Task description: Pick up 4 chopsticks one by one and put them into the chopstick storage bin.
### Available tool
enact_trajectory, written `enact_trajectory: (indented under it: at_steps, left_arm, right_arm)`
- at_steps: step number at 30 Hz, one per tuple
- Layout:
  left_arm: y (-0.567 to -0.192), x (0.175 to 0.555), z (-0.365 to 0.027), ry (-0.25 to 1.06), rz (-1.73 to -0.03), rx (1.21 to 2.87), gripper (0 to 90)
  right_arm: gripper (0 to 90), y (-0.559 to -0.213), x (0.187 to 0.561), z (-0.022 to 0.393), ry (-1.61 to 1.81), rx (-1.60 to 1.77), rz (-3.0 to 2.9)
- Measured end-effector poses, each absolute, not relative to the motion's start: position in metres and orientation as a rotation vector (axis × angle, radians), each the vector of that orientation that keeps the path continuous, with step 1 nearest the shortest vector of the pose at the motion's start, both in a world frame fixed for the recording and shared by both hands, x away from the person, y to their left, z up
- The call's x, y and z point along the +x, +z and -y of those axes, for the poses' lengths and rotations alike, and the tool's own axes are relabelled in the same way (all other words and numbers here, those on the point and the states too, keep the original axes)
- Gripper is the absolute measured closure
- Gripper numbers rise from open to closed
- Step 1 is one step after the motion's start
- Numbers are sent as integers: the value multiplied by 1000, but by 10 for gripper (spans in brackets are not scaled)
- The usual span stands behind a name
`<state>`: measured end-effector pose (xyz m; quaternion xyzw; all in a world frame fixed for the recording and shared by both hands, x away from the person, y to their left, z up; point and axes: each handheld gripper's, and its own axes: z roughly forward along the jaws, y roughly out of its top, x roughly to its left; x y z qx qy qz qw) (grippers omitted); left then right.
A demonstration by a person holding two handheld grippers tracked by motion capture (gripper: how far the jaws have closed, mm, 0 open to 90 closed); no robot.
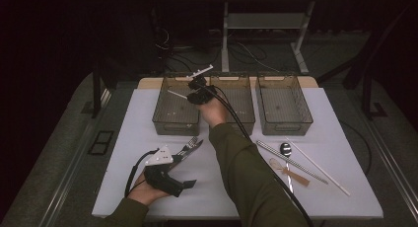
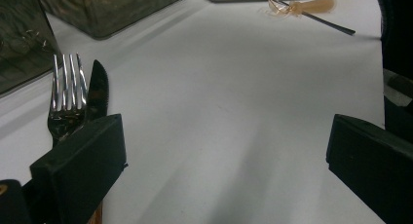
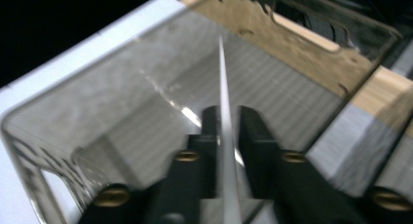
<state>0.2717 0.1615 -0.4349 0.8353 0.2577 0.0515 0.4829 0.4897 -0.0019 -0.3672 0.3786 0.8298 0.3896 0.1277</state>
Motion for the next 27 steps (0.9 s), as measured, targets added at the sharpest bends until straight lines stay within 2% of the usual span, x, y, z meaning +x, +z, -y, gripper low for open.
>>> enact_trajectory:
  at_steps: [4, 16, 27]
  left_arm:
    - [-435, 272, -162, 127, -626, 2038, 0]
    - [-435, 271, -161, 132, -620, 2049, 0]
    - [-435, 272, -161, 135, -622, 2051, 0]
  right_arm:
    - [638, -360, 487, 3, 1161, 1067, -2415]
    - [506, -351, 477, 36, 1246, 1092, -2472]
    - [433, -350, 451, 83, 1278, 969, -2530]
